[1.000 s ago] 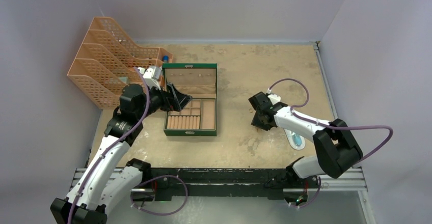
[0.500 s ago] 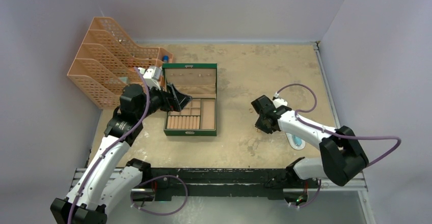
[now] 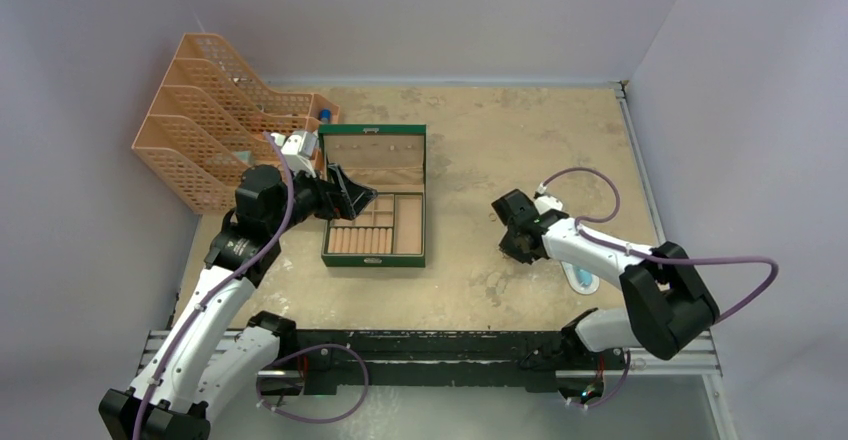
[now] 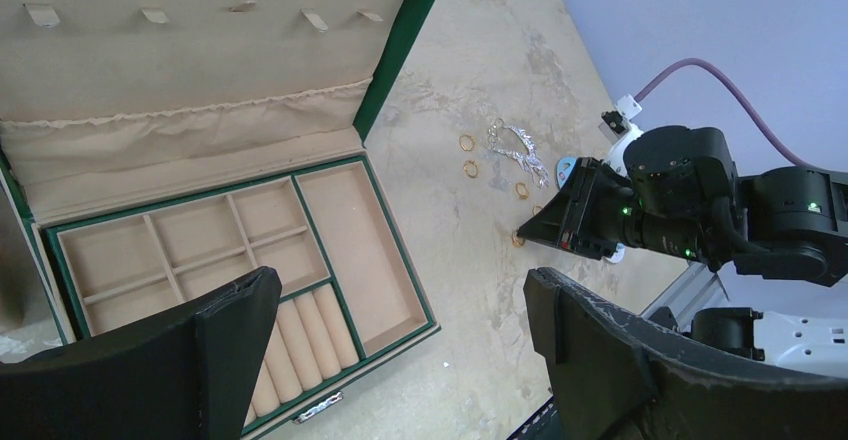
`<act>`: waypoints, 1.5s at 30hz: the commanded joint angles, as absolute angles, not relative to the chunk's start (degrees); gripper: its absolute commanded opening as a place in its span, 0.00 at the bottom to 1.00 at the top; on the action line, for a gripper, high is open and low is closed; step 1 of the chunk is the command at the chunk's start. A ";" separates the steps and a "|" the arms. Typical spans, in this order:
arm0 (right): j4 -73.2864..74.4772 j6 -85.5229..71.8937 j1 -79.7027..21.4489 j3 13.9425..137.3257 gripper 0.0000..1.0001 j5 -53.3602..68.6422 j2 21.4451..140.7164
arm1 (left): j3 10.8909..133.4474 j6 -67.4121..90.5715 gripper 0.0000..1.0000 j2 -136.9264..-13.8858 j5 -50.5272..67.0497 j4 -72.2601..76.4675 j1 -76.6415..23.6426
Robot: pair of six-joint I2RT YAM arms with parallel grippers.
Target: Organize the mixed jewelry
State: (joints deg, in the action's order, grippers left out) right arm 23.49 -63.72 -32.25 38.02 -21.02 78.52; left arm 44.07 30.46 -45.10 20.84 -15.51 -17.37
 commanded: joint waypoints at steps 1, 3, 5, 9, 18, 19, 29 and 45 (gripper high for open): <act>22.59 -60.77 -32.50 38.10 0.11 -19.43 81.56 | 44.74 30.58 0.94 -44.51 20.92 -14.02 -17.05; 22.59 -58.82 -32.56 39.03 0.05 -19.42 82.53 | 44.74 30.59 0.93 -44.45 20.92 -14.08 -17.05; 22.59 -57.01 -32.54 39.96 0.00 -19.72 83.23 | 44.74 30.65 0.94 -44.52 20.92 -14.15 -17.06; 19.85 -50.57 -32.98 41.56 0.00 -19.25 83.15 | 44.74 30.75 0.93 -45.05 21.66 -14.06 -17.05; 16.67 -39.62 -33.84 45.73 0.00 -19.05 84.24 | 44.84 30.84 0.93 -45.97 22.25 -14.15 -17.05; 16.73 -38.95 -33.84 45.85 0.00 -19.32 84.16 | 44.83 30.84 0.93 -45.95 22.17 -14.15 -17.05; 22.85 -51.71 -33.84 47.41 0.32 -21.96 81.14 | 45.04 30.94 0.93 -46.12 20.65 -14.66 -17.05; 25.69 -61.83 -33.93 44.87 0.25 -22.26 83.32 | 45.23 30.85 0.92 -46.05 18.94 -15.96 -17.05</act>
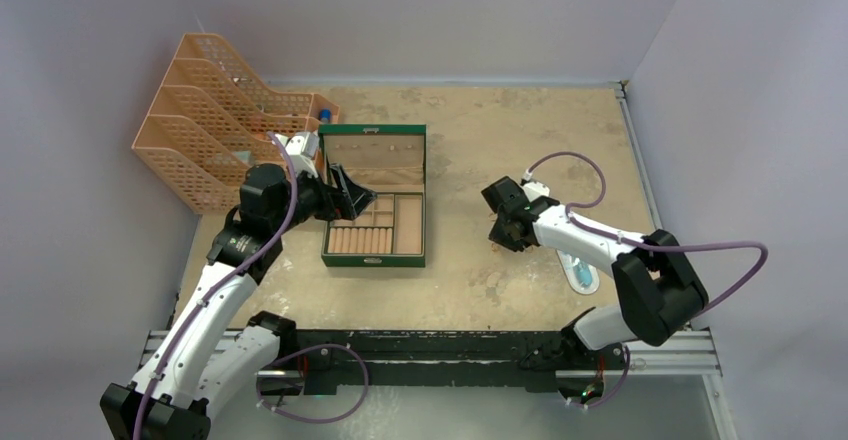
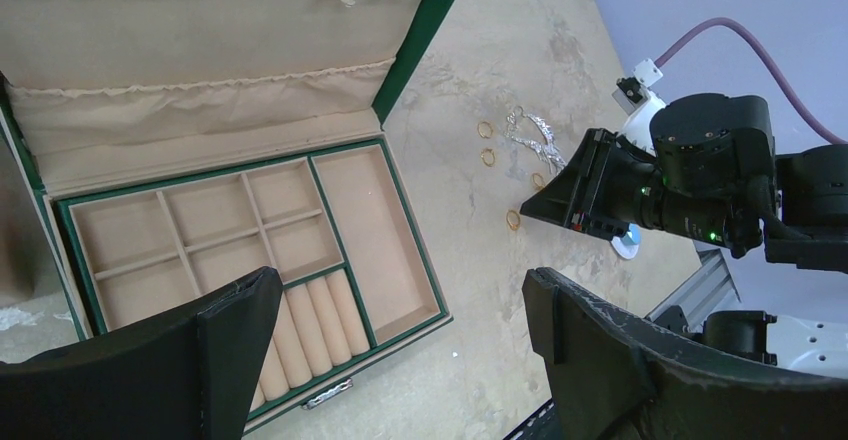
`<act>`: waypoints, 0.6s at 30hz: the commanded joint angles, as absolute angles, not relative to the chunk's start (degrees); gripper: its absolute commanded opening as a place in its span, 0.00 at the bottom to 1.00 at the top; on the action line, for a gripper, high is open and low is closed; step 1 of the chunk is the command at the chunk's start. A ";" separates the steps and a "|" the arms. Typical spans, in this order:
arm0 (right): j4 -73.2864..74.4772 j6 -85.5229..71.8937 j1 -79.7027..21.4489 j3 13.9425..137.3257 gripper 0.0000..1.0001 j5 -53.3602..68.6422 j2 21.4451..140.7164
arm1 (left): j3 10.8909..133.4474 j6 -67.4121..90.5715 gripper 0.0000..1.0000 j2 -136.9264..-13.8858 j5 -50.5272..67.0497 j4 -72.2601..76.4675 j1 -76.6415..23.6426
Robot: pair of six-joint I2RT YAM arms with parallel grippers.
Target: Organize the mixed jewelry
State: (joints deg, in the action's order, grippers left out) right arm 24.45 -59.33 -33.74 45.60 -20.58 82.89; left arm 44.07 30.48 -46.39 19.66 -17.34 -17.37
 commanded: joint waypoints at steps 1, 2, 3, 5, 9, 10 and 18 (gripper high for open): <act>25.31 -61.94 -34.00 44.63 0.25 -21.90 83.69 | 45.26 30.83 0.92 -46.05 18.95 -15.99 -17.05; 25.01 -61.96 -34.03 44.38 0.25 -21.53 84.02 | 45.26 30.85 0.92 -46.13 18.90 -16.03 -17.05; 24.65 -61.94 -34.02 44.20 0.25 -21.29 84.36 | 45.26 30.85 0.92 -46.14 18.90 -16.07 -17.05; 24.05 -61.84 -34.02 44.00 0.25 -20.65 84.87 | 45.26 30.85 0.92 -46.22 18.82 -16.14 -17.05; 23.42 -61.03 -34.13 44.07 0.27 -19.83 85.88 | 45.35 30.85 0.92 -46.40 18.74 -16.34 -17.05; 23.26 -60.44 -34.16 44.11 0.28 -19.52 86.03 | 45.30 30.84 0.92 -46.41 18.72 -16.37 -17.05; 22.94 -51.92 -34.48 44.68 0.33 -16.29 85.96 | 45.44 30.91 0.92 -46.84 18.54 -16.63 -17.05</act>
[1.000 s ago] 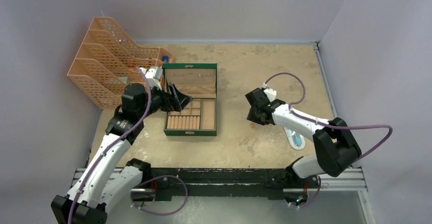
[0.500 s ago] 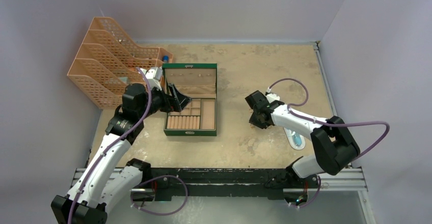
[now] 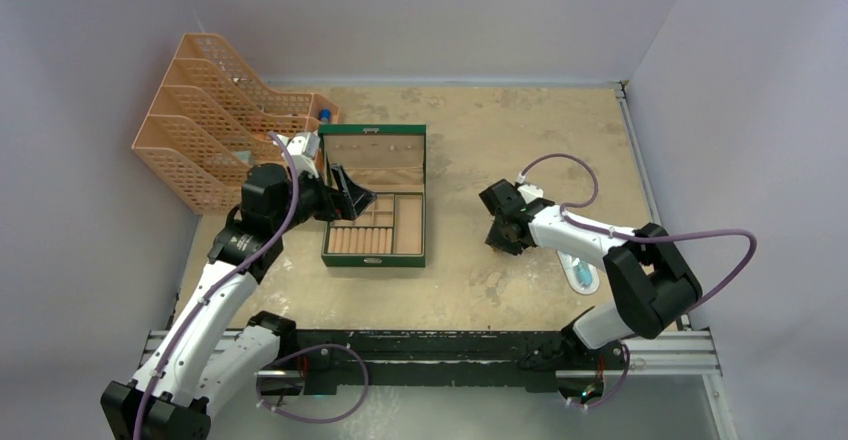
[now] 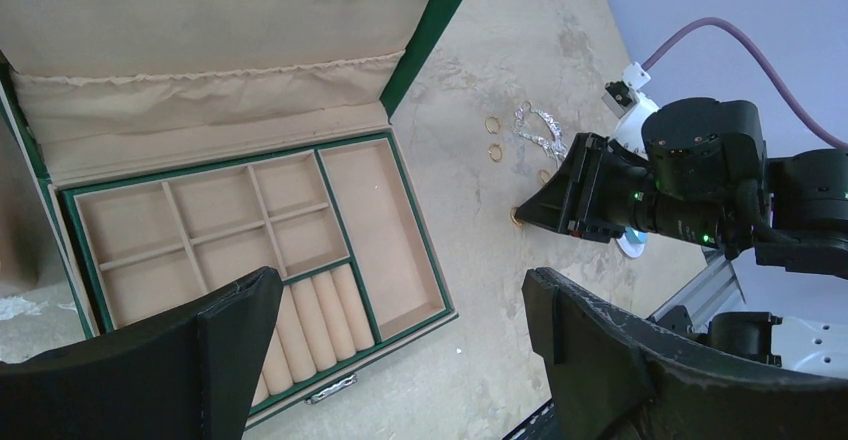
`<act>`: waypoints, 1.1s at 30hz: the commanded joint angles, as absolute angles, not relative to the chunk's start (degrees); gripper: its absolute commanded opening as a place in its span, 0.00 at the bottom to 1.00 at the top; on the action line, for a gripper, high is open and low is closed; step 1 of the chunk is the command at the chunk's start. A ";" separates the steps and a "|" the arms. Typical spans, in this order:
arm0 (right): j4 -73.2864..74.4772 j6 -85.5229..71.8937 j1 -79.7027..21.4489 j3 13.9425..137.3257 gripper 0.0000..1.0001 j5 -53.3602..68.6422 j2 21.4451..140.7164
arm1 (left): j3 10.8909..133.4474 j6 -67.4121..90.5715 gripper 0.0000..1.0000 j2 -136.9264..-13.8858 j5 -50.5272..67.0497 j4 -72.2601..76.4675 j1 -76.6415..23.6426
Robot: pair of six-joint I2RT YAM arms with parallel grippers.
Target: Organize the mixed jewelry
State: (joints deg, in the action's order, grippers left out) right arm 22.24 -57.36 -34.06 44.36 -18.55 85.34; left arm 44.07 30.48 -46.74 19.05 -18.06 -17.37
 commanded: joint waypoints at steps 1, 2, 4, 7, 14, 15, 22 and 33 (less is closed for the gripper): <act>22.92 -50.36 -34.53 44.78 0.32 -15.88 86.03 | 45.44 30.93 0.92 -46.90 18.54 -16.67 -17.05; 22.85 -48.55 -34.49 45.02 0.31 -15.55 86.09 | 45.44 30.94 0.92 -46.93 18.54 -16.70 -17.05; 23.02 -45.34 -34.61 45.51 0.28 -15.38 86.37 | 45.41 31.01 0.92 -46.97 18.47 -16.75 -17.05; 21.86 -41.39 -34.65 45.92 0.25 -12.95 86.66 | 45.45 31.03 0.92 -47.13 18.46 -16.87 -17.05; 25.24 -44.38 -36.17 47.61 0.31 -14.41 88.15 | 45.48 31.11 0.92 -47.35 18.11 -17.24 -17.05; 25.75 -45.24 -36.42 47.71 0.31 -14.60 88.15 | 45.47 31.11 0.92 -47.37 18.11 -17.23 -17.05; 27.51 -50.52 -38.19 46.96 0.26 -16.78 88.37 | 45.60 31.29 0.92 -47.70 18.17 -17.20 -17.05; 26.88 -51.70 -38.17 47.83 0.14 -21.13 89.21 | 45.57 31.37 0.92 -47.61 18.22 -17.40 -17.05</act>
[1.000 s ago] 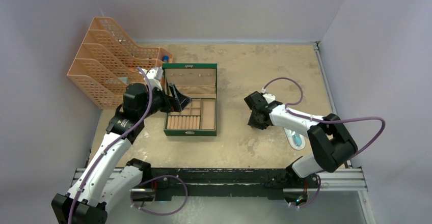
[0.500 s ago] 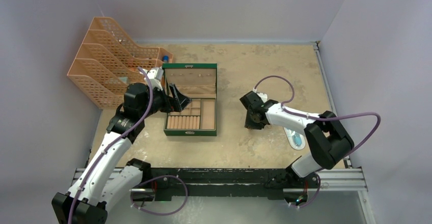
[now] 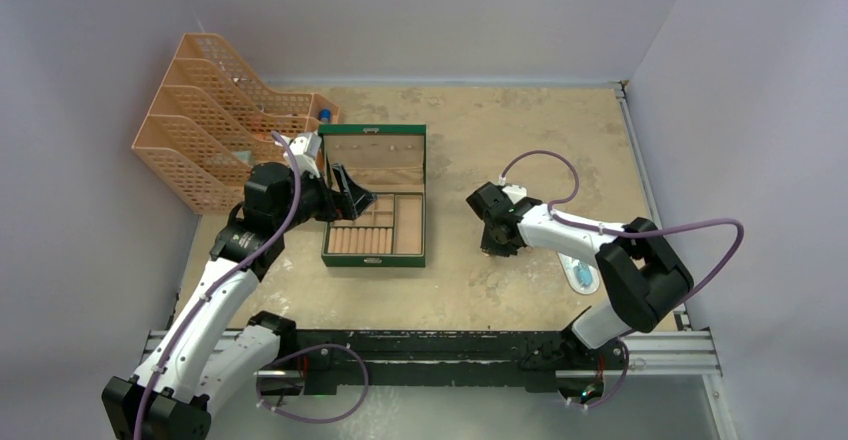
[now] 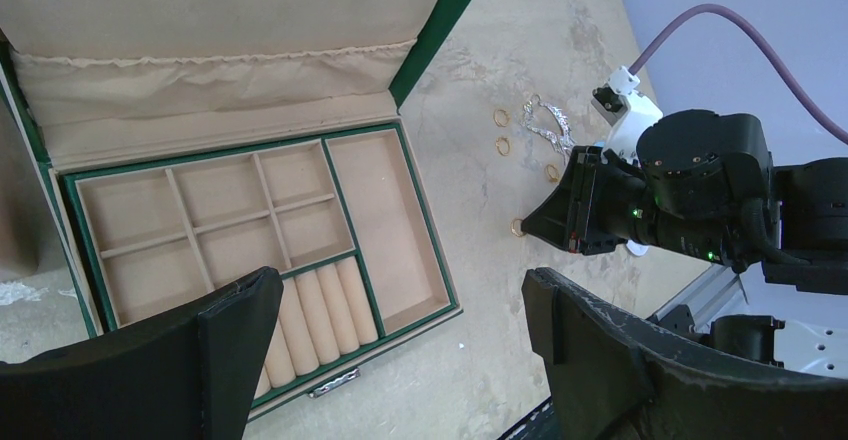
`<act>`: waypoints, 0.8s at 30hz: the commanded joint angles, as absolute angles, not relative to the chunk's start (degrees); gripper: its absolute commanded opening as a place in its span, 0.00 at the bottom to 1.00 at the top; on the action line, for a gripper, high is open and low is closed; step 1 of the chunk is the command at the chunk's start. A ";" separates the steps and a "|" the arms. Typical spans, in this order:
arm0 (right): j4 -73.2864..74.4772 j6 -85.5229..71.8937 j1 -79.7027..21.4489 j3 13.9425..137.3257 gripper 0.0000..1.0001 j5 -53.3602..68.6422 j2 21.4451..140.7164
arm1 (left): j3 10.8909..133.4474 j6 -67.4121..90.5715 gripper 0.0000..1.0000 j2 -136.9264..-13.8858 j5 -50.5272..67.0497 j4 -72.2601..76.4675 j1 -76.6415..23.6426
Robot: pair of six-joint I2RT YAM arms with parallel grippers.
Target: Organize the mixed jewelry
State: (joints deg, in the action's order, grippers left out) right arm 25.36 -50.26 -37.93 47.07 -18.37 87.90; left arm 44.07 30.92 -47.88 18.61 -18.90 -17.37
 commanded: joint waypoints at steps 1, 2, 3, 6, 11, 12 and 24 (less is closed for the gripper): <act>26.54 -51.68 -38.17 47.75 0.11 -21.16 89.09 | 45.54 31.45 0.92 -47.59 18.22 -17.42 -17.05; 26.31 -51.68 -38.15 47.66 0.10 -21.30 88.81 | 45.60 31.51 0.92 -47.73 18.35 -17.56 -17.05; 26.16 -51.64 -38.17 47.56 0.08 -21.49 88.51 | 45.55 31.61 0.92 -47.92 18.48 -17.52 -17.05; 24.56 -50.80 -38.15 47.46 0.05 -21.62 86.52 | 45.96 32.13 0.92 -48.81 19.42 -17.71 -17.05; 18.01 -48.01 -38.28 47.24 0.04 -19.42 80.52 | 47.24 33.09 0.95 -49.99 18.33 -19.08 -17.07; 16.00 -47.52 -38.37 46.85 0.03 -18.51 79.29 | 47.20 33.28 0.95 -50.24 18.40 -19.06 -17.05; -3.27 -48.62 -45.81 46.58 0.02 -11.21 75.47 | 43.23 44.05 0.83 -63.08 42.66 -6.07 -17.72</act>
State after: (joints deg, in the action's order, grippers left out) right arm 5.17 -48.58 -43.13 46.37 -13.96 75.99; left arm 46.57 36.95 -61.43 29.58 -17.85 -17.39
